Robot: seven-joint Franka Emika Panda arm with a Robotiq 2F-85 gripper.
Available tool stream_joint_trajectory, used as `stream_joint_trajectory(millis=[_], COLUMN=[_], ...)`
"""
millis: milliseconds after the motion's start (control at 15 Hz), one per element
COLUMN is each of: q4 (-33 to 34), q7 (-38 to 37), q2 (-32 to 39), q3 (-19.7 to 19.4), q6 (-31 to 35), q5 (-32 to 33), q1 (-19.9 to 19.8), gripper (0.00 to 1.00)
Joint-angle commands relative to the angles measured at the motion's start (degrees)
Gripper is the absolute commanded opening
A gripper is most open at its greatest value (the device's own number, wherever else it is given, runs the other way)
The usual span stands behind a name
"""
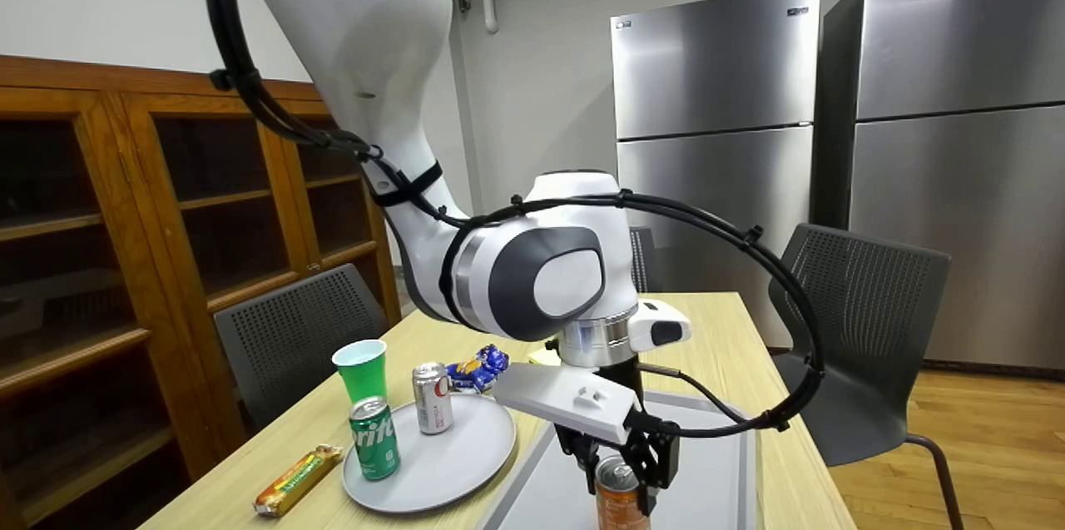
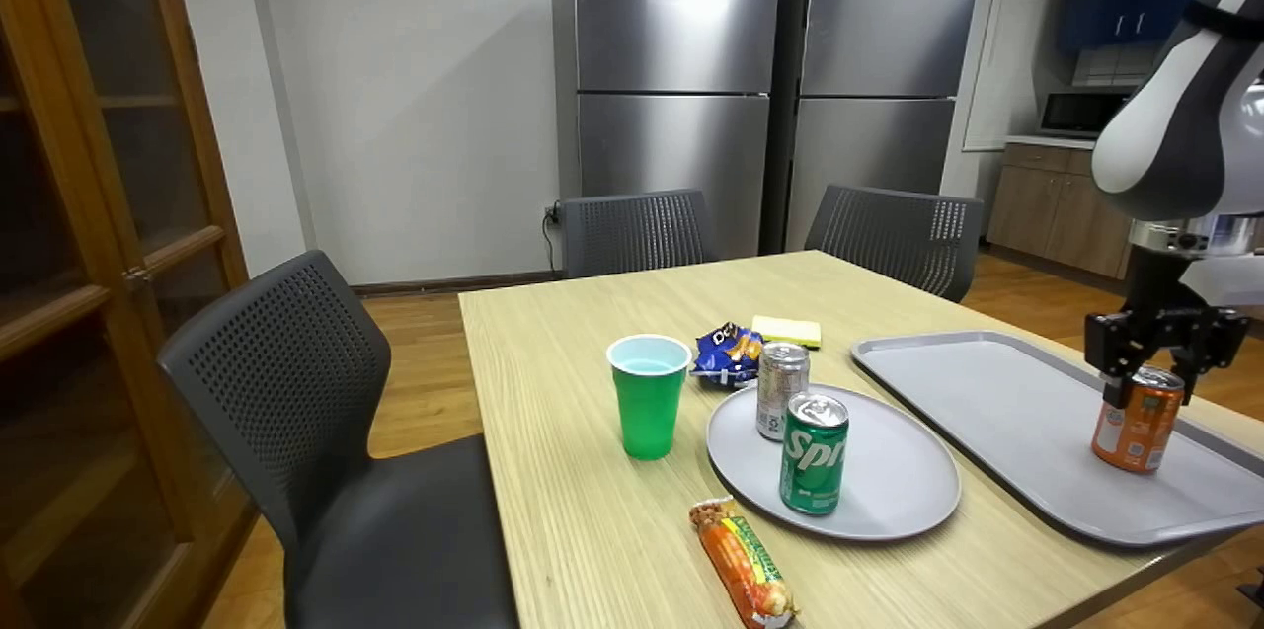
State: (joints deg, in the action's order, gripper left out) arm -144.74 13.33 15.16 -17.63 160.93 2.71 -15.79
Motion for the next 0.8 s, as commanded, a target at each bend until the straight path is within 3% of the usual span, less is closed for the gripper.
stream_joint_trajectory(millis=[0, 733], q4=[0.4, -5.5], q7=[2.0, 10.7], q2=[-0.6, -12.5], q3=[1.9, 7.9], q6=[-0.4, -0.6], q5=[-0.2, -5.1], q1=[-1.9, -1.0], gripper=[0.39, 0.39])
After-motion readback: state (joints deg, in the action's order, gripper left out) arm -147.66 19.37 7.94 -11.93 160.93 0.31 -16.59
